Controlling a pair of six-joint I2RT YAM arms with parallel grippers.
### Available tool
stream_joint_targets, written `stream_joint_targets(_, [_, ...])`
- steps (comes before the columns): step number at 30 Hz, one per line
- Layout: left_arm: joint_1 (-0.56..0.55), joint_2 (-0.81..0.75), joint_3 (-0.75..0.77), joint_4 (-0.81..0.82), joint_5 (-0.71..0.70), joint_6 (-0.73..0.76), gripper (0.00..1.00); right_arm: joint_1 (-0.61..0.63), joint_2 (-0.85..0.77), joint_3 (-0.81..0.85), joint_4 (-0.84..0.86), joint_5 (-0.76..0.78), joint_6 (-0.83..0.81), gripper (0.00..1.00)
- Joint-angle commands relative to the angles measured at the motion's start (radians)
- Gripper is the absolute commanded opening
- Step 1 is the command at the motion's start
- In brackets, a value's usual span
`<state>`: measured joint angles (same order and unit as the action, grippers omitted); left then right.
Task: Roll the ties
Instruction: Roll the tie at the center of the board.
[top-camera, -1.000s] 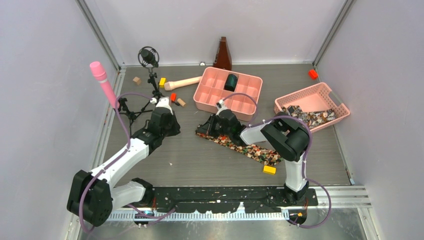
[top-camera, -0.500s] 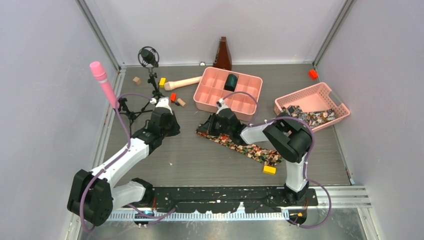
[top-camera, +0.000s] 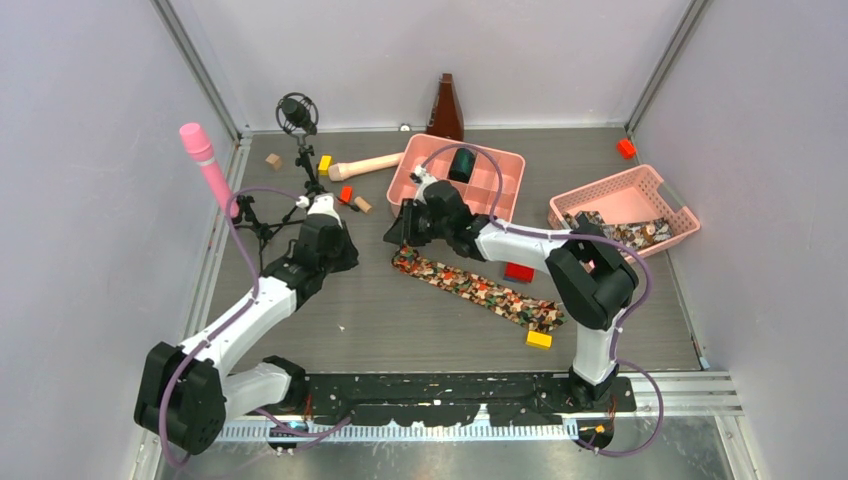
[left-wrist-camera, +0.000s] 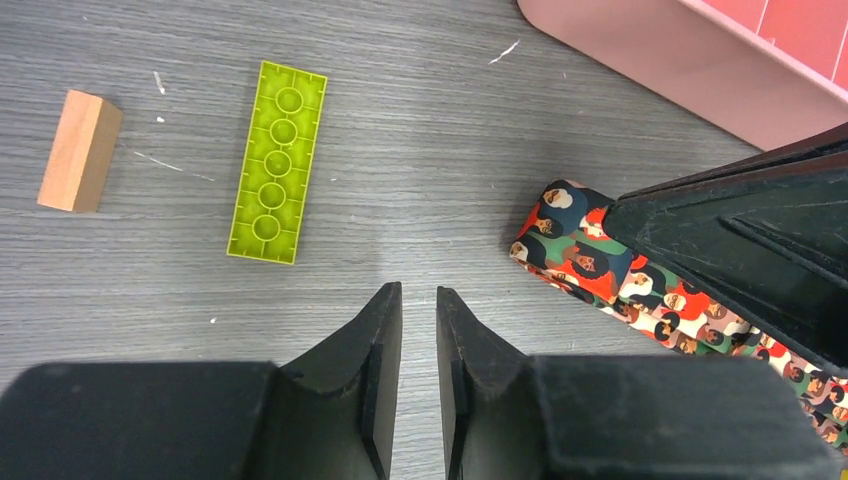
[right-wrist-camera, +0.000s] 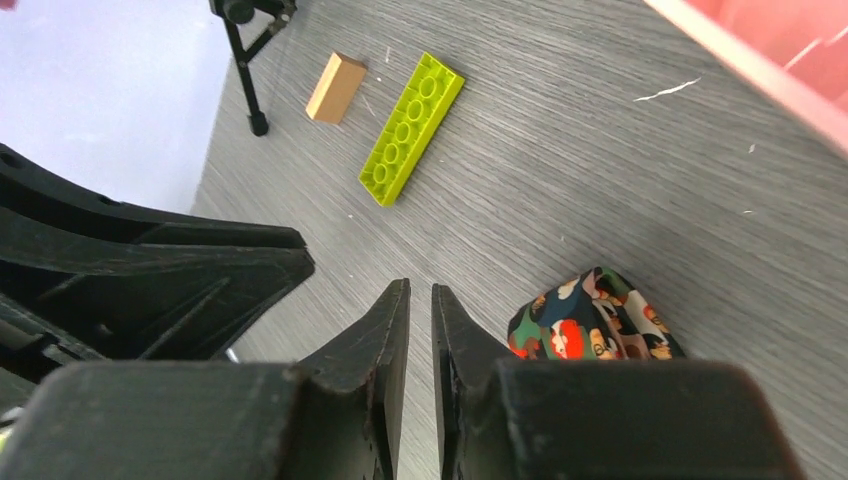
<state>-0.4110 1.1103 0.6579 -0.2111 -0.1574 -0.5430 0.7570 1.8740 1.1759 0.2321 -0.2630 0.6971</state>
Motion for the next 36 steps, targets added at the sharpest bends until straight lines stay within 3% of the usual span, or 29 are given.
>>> stream_joint_targets(1, [0.017, -0.049, 0.003, 0.010, -0.033, -0.006, 0.22, -0.001, -0.018, 0.144, -0.317, -0.014, -0.202, 0.22])
stream_joint_targets(5, [0.033, -0.064, -0.003, -0.011, -0.052, -0.019, 0.27, 0.001, 0.045, 0.301, -0.594, -0.007, -0.387, 0.36])
stream_joint_targets(7, [0.041, -0.073, -0.009, -0.016, -0.056, -0.027, 0.32, 0.005, 0.066, 0.354, -0.676, 0.018, -0.466, 0.51])
stream_joint_targets(10, [0.047, -0.086, -0.018, -0.018, -0.058, -0.032, 0.40, 0.013, 0.083, 0.393, -0.718, 0.034, -0.566, 0.73])
stream_joint_targets(13, [0.050, -0.097, -0.020, -0.028, -0.066, -0.037, 0.46, 0.020, 0.122, 0.444, -0.776, 0.034, -0.644, 0.82])
stream_joint_targets(20, [0.068, -0.138, -0.029, -0.063, -0.094, -0.041, 0.59, 0.041, 0.212, 0.541, -0.849, 0.056, -0.769, 0.88])
stream_joint_targets(36, [0.089, -0.148, -0.045, -0.065, -0.070, -0.050, 0.60, 0.079, 0.301, 0.606, -0.838, 0.134, -0.842, 0.89])
